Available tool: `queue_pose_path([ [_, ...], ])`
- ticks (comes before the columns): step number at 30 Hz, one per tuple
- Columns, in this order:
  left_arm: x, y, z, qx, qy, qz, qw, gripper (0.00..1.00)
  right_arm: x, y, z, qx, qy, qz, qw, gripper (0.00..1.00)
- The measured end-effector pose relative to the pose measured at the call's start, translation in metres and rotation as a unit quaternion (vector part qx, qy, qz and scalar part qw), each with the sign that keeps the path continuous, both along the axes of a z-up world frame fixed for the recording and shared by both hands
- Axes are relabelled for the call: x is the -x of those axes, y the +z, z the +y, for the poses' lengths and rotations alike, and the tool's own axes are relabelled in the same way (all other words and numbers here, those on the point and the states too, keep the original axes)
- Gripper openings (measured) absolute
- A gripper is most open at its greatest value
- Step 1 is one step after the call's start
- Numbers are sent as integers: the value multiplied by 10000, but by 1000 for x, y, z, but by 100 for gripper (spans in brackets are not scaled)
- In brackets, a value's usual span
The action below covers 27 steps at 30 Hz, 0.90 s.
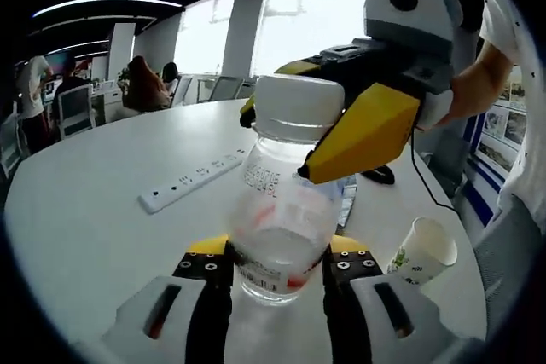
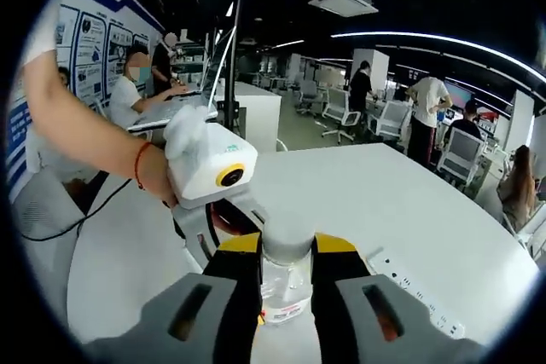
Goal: Arrange the tabletop items into an orderly group along one side of the table until the central work area is clear of visible clutter.
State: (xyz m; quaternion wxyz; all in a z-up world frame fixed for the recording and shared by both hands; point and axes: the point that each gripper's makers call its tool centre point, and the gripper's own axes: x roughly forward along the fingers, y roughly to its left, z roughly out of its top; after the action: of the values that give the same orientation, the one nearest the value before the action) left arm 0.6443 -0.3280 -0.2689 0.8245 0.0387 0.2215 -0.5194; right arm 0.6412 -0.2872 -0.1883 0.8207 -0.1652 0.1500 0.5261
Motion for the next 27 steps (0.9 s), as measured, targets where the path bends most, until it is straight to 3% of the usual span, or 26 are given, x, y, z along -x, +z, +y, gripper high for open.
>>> queue_pose_path([
  [21, 6, -6, -1, -126, -123, -15, 9998, 41, 6, -6, -5, 66, -31, 92, 9999, 20],
  [27, 9, -6, -4, -132, -135, 12, 9998, 46, 8, -6, -6, 72, -56, 88, 9999, 21],
])
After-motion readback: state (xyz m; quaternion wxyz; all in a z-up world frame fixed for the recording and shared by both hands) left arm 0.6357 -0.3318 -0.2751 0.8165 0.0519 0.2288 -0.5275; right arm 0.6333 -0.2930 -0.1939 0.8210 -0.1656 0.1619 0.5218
